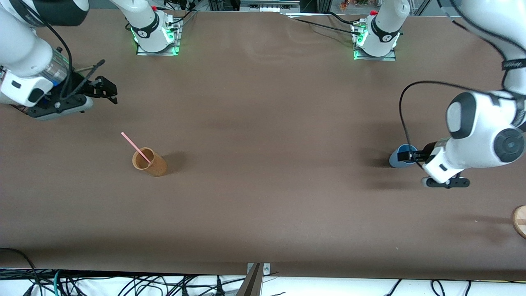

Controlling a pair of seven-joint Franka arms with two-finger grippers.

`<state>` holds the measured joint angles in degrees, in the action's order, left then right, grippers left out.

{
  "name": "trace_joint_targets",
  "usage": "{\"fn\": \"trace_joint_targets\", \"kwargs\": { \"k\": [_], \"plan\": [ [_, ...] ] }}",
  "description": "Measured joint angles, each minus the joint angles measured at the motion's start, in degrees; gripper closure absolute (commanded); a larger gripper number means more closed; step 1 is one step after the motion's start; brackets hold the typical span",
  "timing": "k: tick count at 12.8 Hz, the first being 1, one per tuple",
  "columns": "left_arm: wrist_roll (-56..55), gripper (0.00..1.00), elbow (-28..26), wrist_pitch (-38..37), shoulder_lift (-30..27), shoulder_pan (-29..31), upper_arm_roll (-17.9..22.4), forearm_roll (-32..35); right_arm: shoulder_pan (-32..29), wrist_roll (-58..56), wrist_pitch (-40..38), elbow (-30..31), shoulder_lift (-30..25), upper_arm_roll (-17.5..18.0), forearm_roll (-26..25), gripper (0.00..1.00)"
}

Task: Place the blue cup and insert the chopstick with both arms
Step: 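Reach the left gripper to the blue cup while the right gripper reaches the chopstick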

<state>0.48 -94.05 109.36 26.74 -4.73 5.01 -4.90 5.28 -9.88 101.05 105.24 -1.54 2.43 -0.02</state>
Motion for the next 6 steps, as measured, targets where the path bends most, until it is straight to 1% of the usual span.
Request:
{"fn": "trace_joint_targets", "kwargs": {
  "k": [2,6],
  "plan": [
    [0.0,0.0,-2.6,4.25,0.67,-0.06,-0.01,0.0,0.09,-2.33,2.22,0.29,3.57,0.57,0.01,0.0],
    [0.0,0.0,-9.45,12.25,0.69,-0.41,-0.12,0.0,0.26,-9.56,7.62,0.34,12.27,1.81,0.0,0.0]
  ]
}}
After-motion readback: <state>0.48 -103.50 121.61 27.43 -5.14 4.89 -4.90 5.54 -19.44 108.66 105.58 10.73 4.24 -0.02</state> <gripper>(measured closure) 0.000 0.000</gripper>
